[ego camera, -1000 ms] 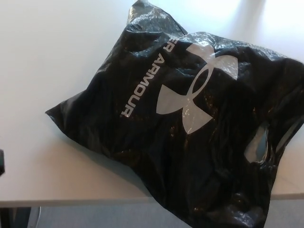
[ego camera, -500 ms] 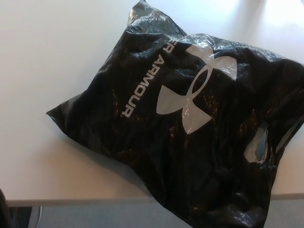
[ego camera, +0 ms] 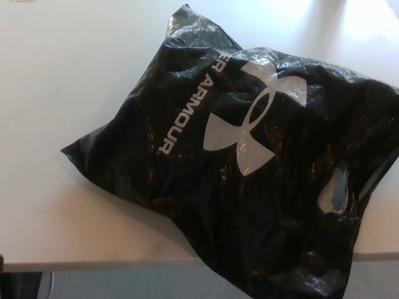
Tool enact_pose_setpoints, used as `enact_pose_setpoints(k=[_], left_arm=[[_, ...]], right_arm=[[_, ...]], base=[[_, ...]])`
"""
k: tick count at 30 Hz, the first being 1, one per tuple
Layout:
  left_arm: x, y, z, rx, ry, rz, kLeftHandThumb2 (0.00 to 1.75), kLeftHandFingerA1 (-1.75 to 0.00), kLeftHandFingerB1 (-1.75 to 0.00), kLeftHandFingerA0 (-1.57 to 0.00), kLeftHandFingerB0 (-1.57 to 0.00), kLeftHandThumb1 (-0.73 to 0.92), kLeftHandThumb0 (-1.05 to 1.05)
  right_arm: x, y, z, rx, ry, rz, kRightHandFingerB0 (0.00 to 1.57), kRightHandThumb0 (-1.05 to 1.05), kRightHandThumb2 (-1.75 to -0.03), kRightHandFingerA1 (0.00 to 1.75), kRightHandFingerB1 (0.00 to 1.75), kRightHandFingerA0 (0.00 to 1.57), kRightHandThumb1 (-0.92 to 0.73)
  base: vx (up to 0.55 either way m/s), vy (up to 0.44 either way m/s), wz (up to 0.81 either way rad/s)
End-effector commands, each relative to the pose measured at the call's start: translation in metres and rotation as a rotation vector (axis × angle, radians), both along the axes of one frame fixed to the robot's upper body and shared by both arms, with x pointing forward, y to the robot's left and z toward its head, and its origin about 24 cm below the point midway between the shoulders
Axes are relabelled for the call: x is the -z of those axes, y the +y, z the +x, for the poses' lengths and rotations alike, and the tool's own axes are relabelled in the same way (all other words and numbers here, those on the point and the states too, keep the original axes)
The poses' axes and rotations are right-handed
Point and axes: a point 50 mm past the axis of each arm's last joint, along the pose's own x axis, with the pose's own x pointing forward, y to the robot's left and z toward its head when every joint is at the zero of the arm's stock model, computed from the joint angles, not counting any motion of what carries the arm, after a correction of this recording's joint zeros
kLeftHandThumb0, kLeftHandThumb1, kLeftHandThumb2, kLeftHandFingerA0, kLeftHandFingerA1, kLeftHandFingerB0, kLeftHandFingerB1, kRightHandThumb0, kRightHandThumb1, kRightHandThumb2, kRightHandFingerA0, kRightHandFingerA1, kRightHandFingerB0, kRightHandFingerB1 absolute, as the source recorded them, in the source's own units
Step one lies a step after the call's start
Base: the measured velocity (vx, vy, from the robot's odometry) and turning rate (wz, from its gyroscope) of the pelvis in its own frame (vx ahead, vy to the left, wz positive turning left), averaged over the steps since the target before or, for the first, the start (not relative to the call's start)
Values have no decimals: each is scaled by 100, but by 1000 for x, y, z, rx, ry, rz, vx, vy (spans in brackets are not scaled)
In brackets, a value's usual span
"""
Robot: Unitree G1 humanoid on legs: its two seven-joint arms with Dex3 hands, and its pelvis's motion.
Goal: A plastic bag is kept in the middle of the desk and the robot uses both its hands to grab the bag from the left and right and brings its hands close together to compress the bag
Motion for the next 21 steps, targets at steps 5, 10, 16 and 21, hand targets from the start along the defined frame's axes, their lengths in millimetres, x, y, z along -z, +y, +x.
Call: enact_pose_setpoints(k=[5, 10, 16, 21], left_arm=[[9, 11, -6, 33, -65, 39, 75, -34, -29, -14, -15, 92, -72], [10, 12, -3, 23, -63, -1, 113, -44, -38, -5, -6, 82, -84], [9, 12, -4, 32, -61, 24, 77, -35, -27, -12, -10, 92, -70], [8, 12, 1, 33, -80, 13, 114, -50, -48, -2, 0, 56, -35]], right_arm=[[4, 8, -3, -15, -95, -50, 0, -77, -106, 24, 21, 0, -71], [5, 14, 3, -7, -120, -17, 0, -76, -103, 21, 19, 0, -71], [7, 15, 9, -9, -124, -9, 0, -76, -106, 20, 17, 0, -74], [7, 17, 16, -11, -137, -20, 0, -75, -107, 22, 19, 0, -73]], base=[[0, 0, 0], [0, 0, 0], [0, 0, 0], [0, 0, 0]])
